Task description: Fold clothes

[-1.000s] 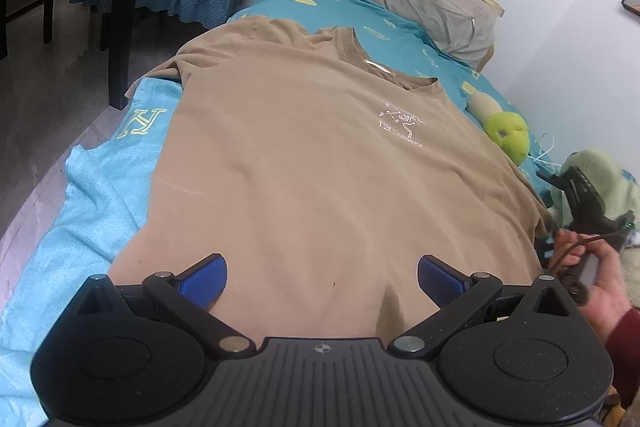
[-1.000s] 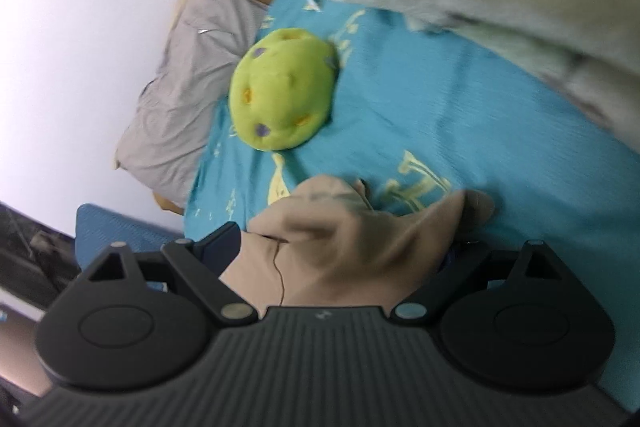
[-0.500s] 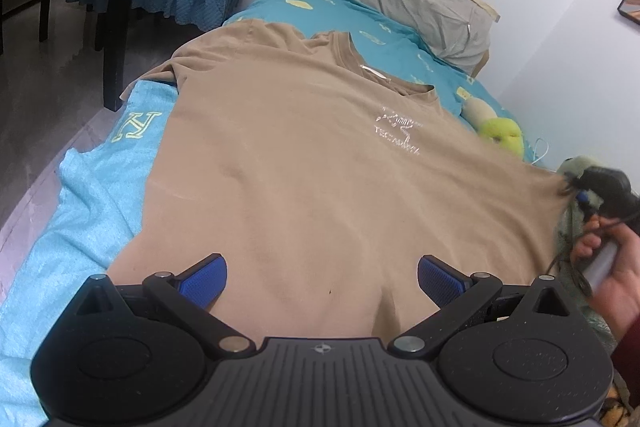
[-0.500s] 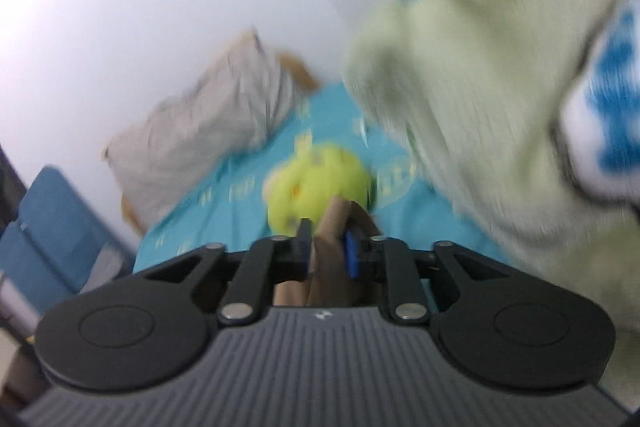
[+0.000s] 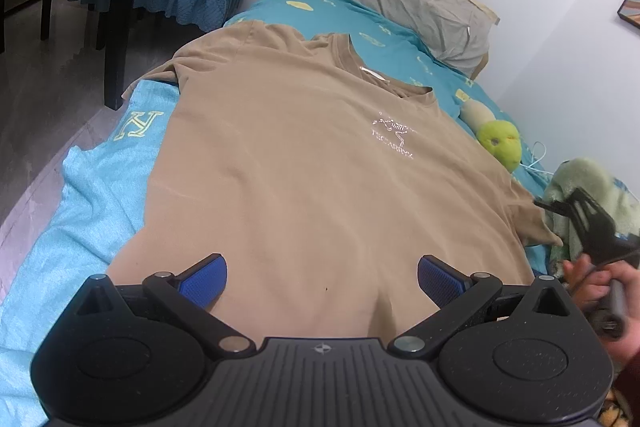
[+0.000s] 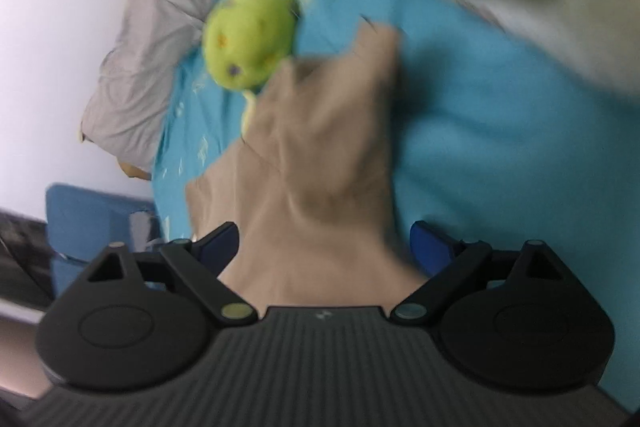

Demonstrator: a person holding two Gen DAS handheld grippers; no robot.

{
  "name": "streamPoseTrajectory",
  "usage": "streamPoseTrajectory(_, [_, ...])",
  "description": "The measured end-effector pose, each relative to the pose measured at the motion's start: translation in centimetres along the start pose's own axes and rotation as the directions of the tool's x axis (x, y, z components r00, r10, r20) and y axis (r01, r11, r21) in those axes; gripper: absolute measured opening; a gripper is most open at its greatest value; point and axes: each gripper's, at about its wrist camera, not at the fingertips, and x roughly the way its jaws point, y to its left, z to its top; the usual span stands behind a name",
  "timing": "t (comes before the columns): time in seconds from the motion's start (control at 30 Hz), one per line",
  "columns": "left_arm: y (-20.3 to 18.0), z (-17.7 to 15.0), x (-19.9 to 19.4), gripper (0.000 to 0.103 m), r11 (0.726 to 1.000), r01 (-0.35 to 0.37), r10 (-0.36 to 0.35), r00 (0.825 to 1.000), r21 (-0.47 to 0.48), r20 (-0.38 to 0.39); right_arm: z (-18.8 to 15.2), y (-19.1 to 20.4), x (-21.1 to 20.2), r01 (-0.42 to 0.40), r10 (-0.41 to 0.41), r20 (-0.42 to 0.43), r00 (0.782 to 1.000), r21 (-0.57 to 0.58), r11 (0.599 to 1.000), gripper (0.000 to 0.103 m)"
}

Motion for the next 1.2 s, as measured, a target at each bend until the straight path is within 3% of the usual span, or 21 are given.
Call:
streamPoseTrajectory(0.1, [0.2, 0.0, 0.1, 0.103, 1.000, 0.004, -0.004, 1.000, -0.011, -0.004, 1.1, 0.6, 1.8, 0.035, -0.019, 0.131, 0.991, -0.124, 0.992, 0.094])
streamPoseTrajectory(0.3, [0.2, 0.2, 0.7, 0.103, 1.000, 0.001, -0.001, 1.000, 0.002, -0.002, 3.8, 0.2, 5.1, 0.031, -0.004, 0.206, 0.979, -0.128, 0.991, 0.095])
streamPoseTrajectory(0.33, [0.2, 0.3, 0.8, 0.103, 1.000, 0.003, -0.003, 1.000, 0.003, -0.002, 3.8, 0.9, 5.9, 0.045, -0.011, 0.190, 0.982, -0.179, 0.983, 0.088])
streamPoseTrajectory(0.37, [0.1, 0.4, 0.9, 0.103, 1.000, 0.008, -0.008, 1.000, -0.002, -0.005, 3.7, 1.6, 6.6, 0.059, -0.018, 0.174, 0.984, -0.231, 0.971, 0.069])
streamPoseTrajectory(0.4, [0.1, 0.5, 1.0, 0.103, 1.000, 0.017, -0.017, 1.000, -0.010, -0.007, 3.7, 2.4, 7.1, 0.074, -0.028, 0.165, 0.986, -0.279, 0.957, 0.064])
streamPoseTrajectory(0.47, [0.2, 0.7, 0.9, 0.103, 0.999, 0.032, -0.032, 0.999, -0.022, -0.004, 3.3, 4.1, 7.2, 0.119, -0.054, 0.188, 0.981, -0.354, 0.928, 0.016])
streamPoseTrajectory(0.6, [0.4, 1.3, -0.2, 0.102, 0.999, 0.030, -0.029, 0.999, -0.028, 0.028, 1.6, 7.9, 4.3, 0.183, -0.032, 0.330, 0.944, -0.436, 0.881, 0.015])
streamPoseTrajectory(0.7, [0.4, 1.9, -1.6, 0.102, 1.000, -0.001, 0.001, 0.998, -0.001, 0.065, -0.8, 12.8, 2.0, 0.252, 0.013, 0.434, 0.901, -0.546, 0.799, 0.015])
streamPoseTrajectory(0.77, [0.6, 2.4, -2.6, 0.102, 1.000, -0.021, 0.019, 0.996, 0.020, 0.090, -3.5, 16.4, 1.0, 0.311, 0.049, 0.489, 0.871, -0.627, 0.714, 0.015])
streamPoseTrajectory(0.83, [0.9, 2.8, -3.5, 0.102, 0.997, -0.060, 0.056, 0.992, 0.037, 0.111, -6.7, 19.8, 0.9, 0.349, 0.085, 0.504, 0.860, -0.701, 0.622, 0.015])
streamPoseTrajectory(0.93, [1.7, 3.5, -4.5, 0.102, 0.989, -0.138, 0.128, 0.981, 0.056, 0.143, -11.6, 23.6, 3.0, 0.360, 0.102, 0.467, 0.878, -0.787, 0.501, 0.015])
streamPoseTrajectory(1.13, [4.7, 3.9, -6.2, 0.102, 0.980, -0.200, 0.196, 0.970, 0.016, 0.144, -19.8, 25.1, 11.0, 0.237, 0.062, 0.276, 0.959, -0.903, 0.358, 0.017])
streamPoseTrajectory(1.17, [5.2, 3.8, -6.3, 0.102, 0.977, -0.212, 0.209, 0.968, 0.006, 0.138, -20.9, 25.0, 12.1, 0.215, 0.049, 0.246, 0.968, -0.915, 0.342, 0.019])
streamPoseTrajectory(1.2, [5.6, 3.8, -6.3, 0.102, 0.976, -0.216, 0.214, 0.968, 0.002, 0.132, -21.0, 24.8, 12.7, 0.196, 0.025, 0.220, 0.975, -0.913, 0.357, 0.020])
